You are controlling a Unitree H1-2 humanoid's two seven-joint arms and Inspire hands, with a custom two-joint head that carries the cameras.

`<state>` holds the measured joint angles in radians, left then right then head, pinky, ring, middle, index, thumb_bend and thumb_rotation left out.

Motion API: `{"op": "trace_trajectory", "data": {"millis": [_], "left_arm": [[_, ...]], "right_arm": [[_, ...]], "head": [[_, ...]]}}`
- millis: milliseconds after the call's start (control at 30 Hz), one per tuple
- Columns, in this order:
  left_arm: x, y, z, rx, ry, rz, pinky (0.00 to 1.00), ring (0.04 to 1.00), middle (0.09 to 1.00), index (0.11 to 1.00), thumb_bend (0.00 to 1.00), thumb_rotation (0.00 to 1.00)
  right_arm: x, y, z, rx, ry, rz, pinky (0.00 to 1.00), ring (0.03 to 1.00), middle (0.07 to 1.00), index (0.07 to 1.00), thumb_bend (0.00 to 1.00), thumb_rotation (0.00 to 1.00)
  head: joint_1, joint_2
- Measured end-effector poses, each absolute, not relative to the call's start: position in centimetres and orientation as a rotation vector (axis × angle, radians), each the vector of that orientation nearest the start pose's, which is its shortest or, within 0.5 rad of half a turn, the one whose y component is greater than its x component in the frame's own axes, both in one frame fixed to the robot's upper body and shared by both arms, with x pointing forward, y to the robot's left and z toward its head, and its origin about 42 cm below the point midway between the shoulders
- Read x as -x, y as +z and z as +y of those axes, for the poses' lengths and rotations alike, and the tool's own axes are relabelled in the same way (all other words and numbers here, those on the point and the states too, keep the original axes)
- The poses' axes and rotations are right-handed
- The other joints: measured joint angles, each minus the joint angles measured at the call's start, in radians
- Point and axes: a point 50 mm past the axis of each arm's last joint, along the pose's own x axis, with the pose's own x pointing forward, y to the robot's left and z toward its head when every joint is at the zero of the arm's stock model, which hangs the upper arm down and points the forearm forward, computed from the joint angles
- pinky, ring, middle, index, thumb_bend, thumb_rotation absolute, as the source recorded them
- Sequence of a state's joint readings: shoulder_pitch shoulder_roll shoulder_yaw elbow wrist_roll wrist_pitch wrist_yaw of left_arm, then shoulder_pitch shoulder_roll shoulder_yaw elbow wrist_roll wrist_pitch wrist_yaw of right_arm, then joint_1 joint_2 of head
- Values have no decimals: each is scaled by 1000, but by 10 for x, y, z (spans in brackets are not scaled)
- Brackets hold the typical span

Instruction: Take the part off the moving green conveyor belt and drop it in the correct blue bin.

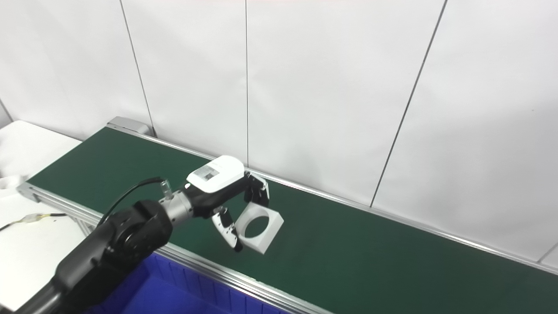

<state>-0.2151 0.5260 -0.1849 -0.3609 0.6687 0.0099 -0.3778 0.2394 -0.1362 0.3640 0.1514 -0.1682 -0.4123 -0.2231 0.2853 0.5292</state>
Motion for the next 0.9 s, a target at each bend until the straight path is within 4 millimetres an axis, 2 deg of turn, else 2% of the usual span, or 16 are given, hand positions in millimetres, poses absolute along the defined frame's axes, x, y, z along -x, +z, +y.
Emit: {"op": "trace_trajectory", "data": {"millis": [233, 533, 700, 900], "left_arm": [[-283, 249, 270, -1205, -409, -368, 535, 455, 432, 516, 519, 0], [-244, 234, 279, -1123, -418, -306, 578, 484, 441, 521, 518, 0], [-232, 225, 281, -1097, -435, -269, 556, 472, 437, 519, 518, 0], [-225, 208, 286, -1065, -450, -196, 534, 450, 436, 514, 520, 0]], "right_arm": [[-172, 27, -181, 200, 168, -61, 670, 754, 821, 892, 549, 821], [-167, 33, -185, 203, 153, -75, 667, 739, 805, 882, 542, 801], [-167, 39, -189, 202, 137, -96, 665, 731, 797, 877, 513, 756], [-164, 46, -193, 198, 126, -110, 655, 721, 785, 864, 486, 701]], "head": [[0, 20], [-6, 51], [-5, 86], [-2, 103]]}}
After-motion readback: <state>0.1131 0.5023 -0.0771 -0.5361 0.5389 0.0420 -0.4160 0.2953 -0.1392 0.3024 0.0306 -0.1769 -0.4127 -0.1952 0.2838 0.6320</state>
